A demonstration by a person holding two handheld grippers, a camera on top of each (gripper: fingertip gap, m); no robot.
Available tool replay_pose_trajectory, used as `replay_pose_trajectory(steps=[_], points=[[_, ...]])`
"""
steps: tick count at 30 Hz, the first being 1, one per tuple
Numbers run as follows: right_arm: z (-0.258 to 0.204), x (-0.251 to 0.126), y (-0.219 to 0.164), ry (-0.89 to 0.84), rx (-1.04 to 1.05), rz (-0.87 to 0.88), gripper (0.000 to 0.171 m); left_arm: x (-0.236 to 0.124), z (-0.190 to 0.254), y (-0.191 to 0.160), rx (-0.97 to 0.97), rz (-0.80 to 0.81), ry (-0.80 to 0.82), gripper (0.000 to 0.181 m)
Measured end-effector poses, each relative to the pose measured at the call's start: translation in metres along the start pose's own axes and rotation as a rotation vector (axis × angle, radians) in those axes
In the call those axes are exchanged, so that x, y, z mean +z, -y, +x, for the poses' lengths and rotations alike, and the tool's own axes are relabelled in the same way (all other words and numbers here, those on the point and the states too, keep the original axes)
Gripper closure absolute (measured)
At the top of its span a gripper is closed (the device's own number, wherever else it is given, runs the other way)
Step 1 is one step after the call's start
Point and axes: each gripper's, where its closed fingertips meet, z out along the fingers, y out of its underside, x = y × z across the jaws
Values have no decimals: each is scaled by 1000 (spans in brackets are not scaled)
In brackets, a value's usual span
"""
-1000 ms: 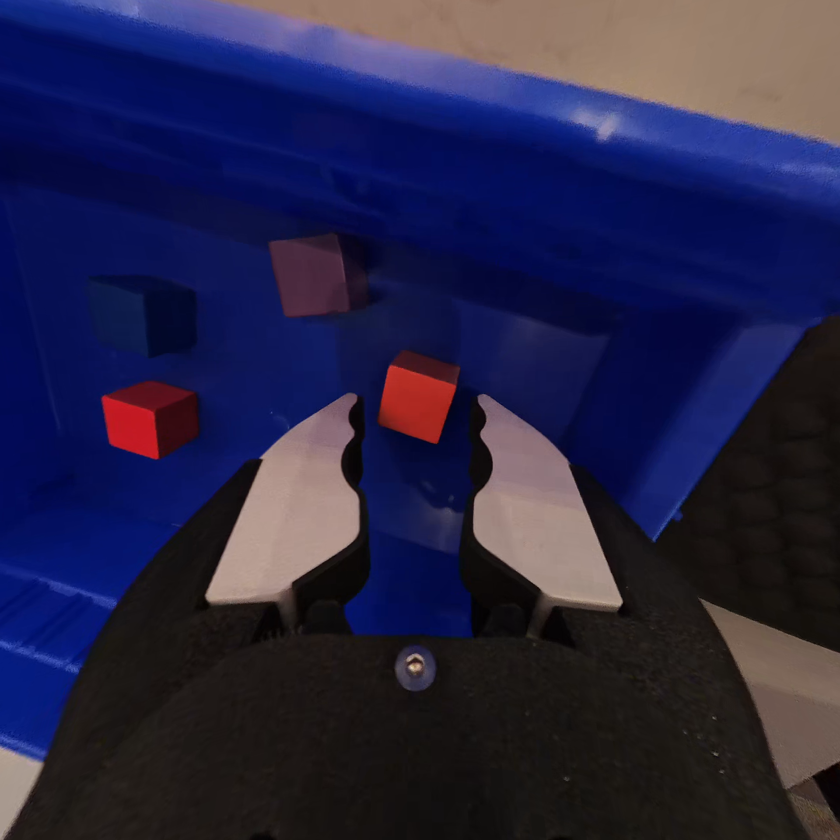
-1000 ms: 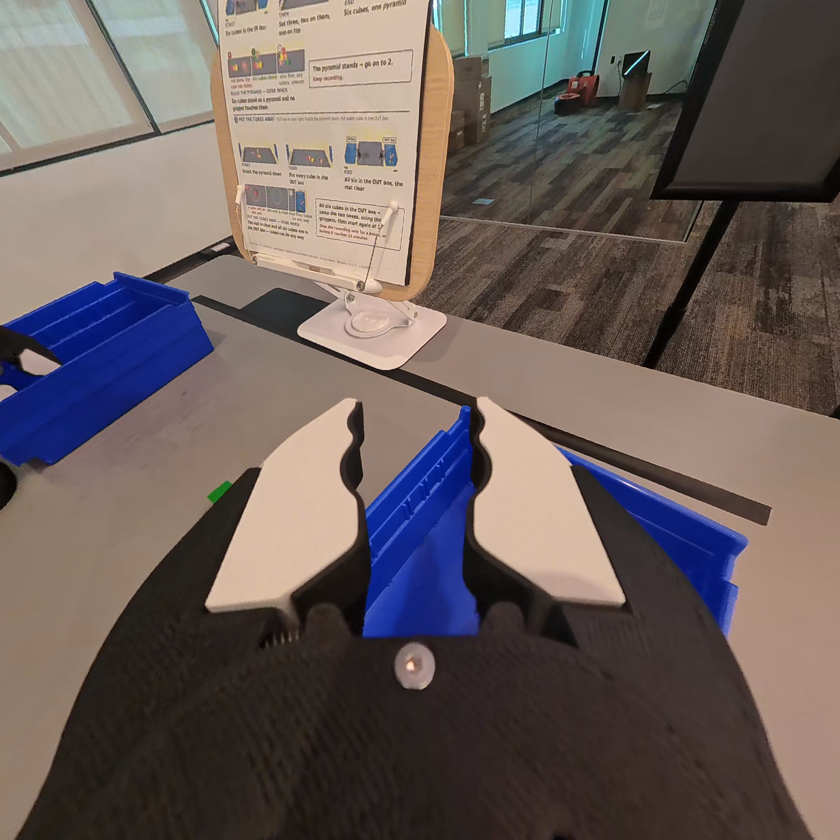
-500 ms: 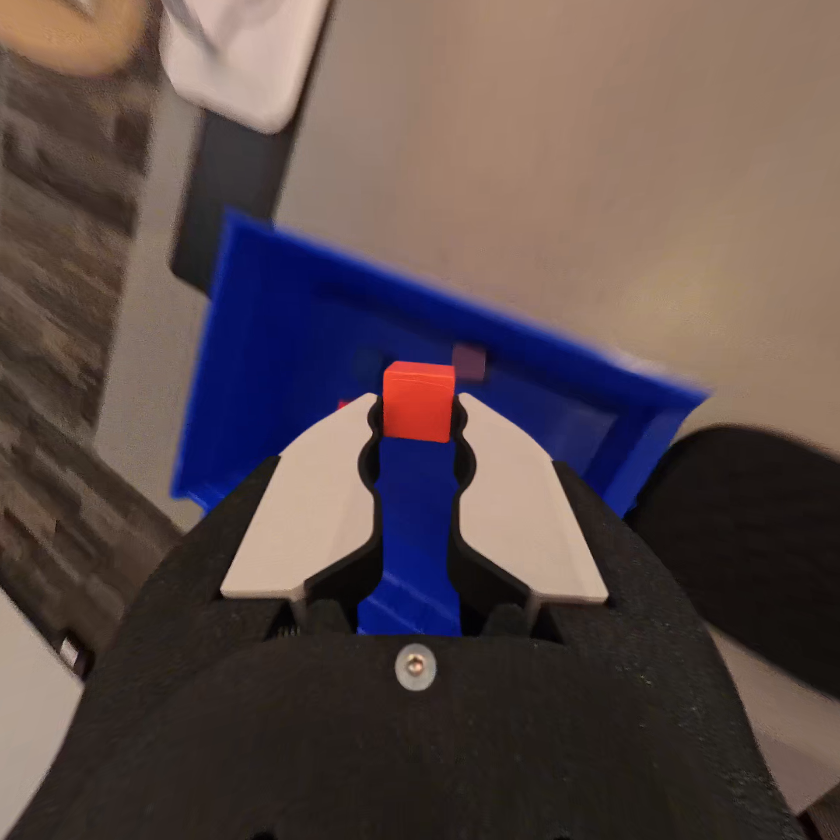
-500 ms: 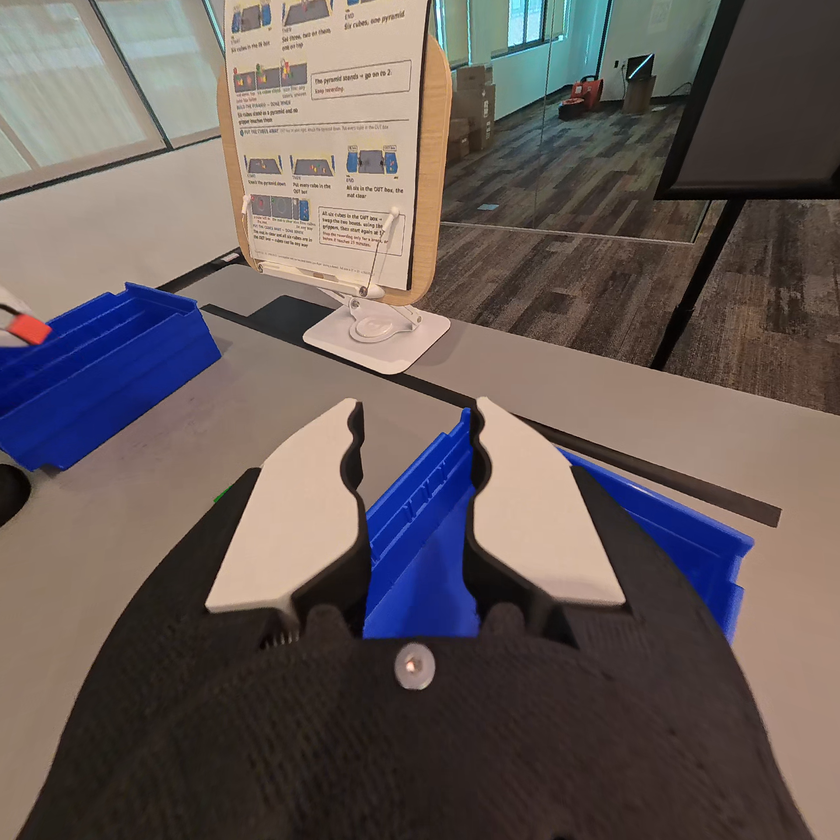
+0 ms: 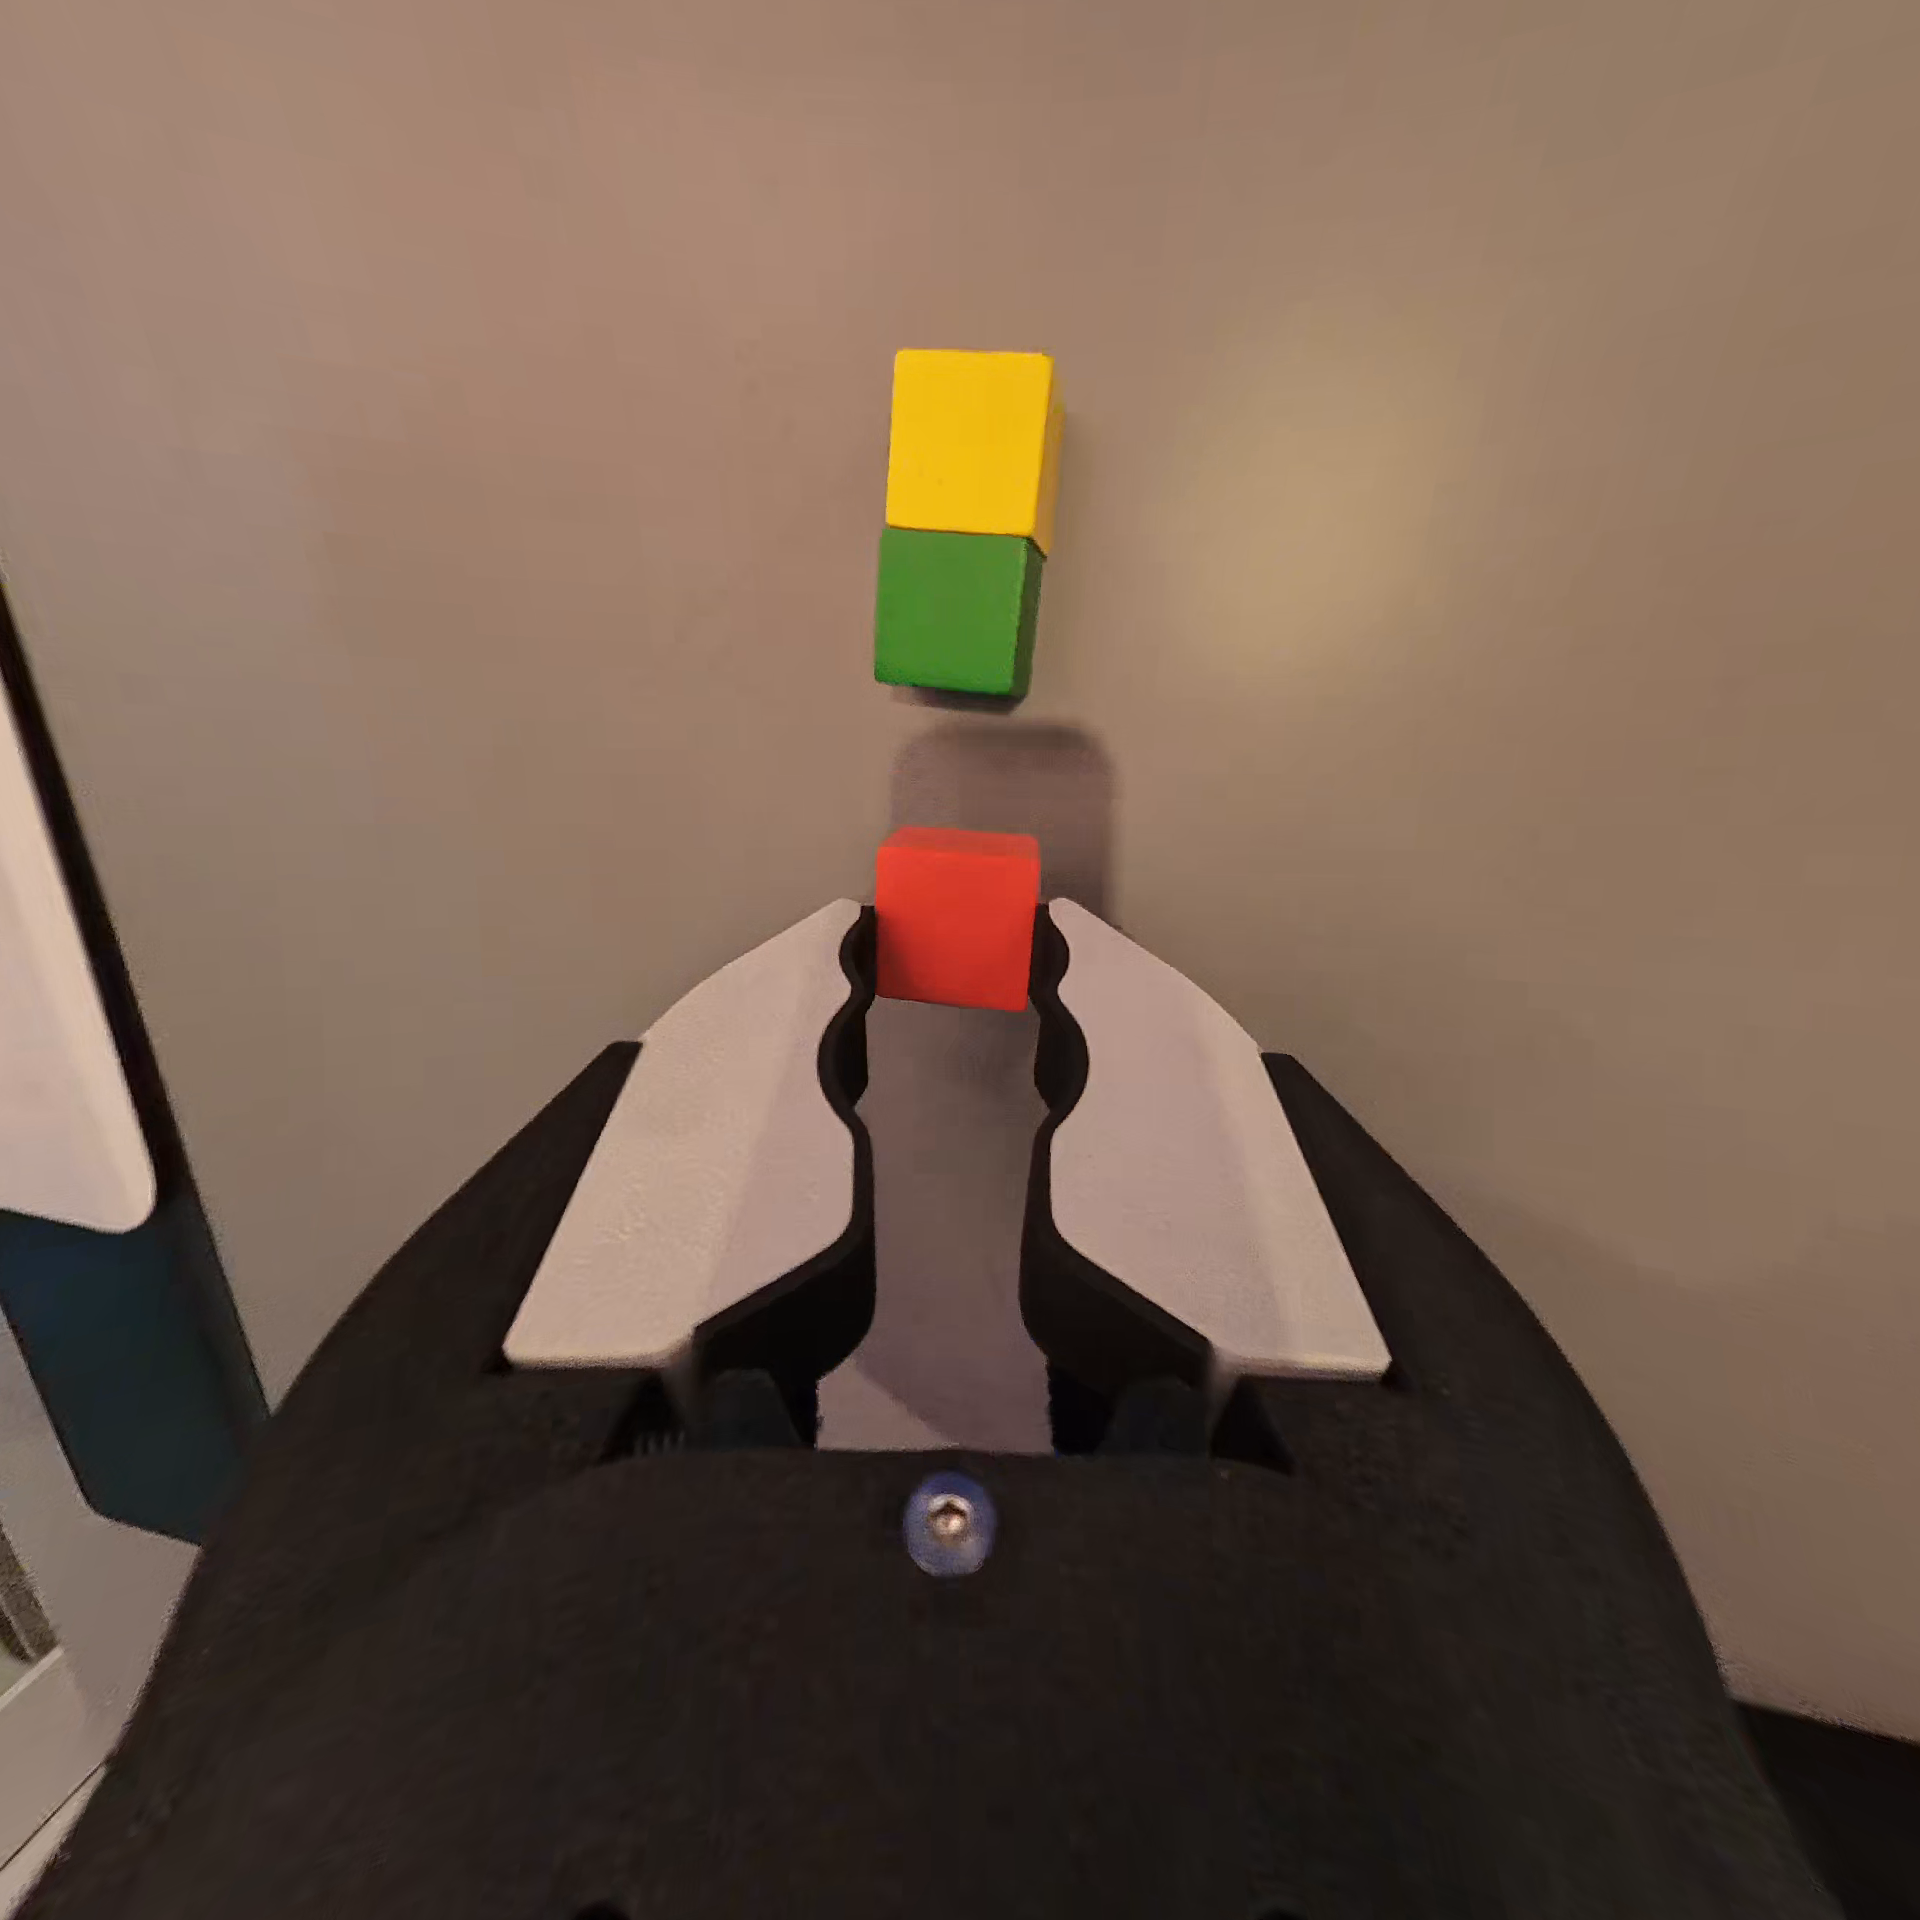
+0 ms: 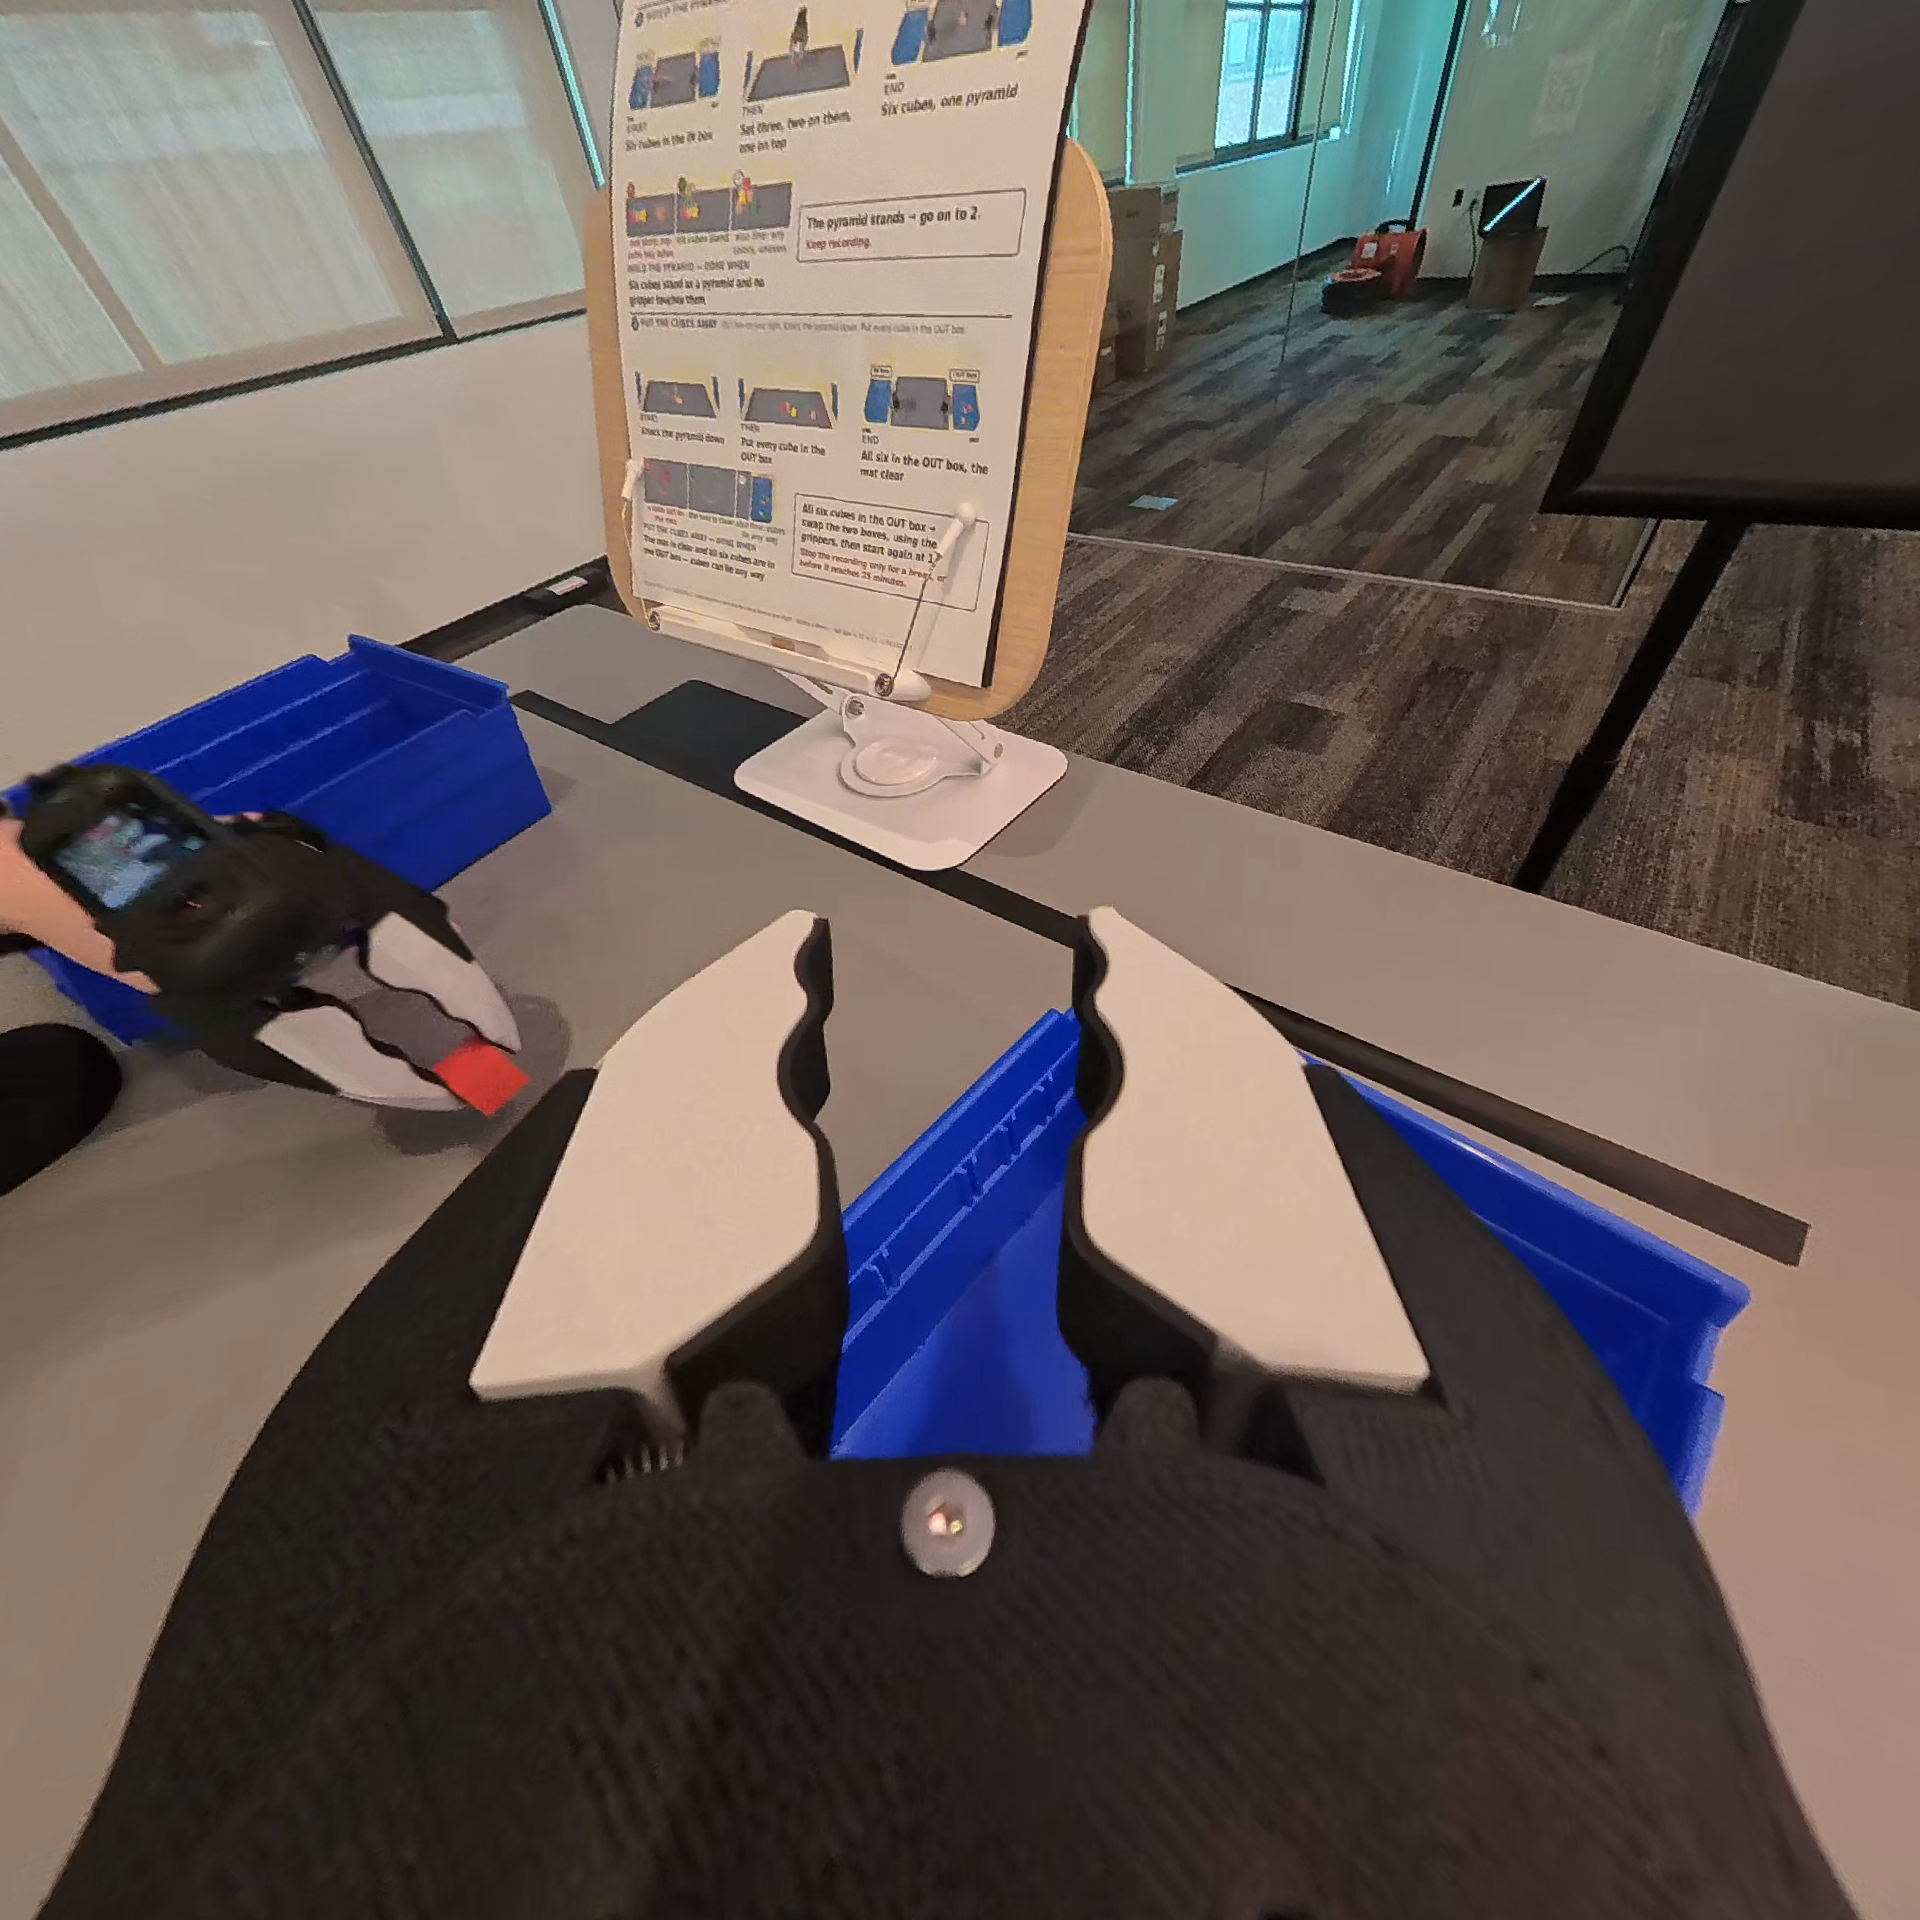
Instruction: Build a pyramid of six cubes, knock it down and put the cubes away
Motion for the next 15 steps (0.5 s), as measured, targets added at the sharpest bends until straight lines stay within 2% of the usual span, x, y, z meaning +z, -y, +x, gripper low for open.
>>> replay_pose_trajectory(steps=[15], points=[[4, -6, 8, 16, 15, 43, 127, 31, -1, 14, 10, -29, -63, 153]])
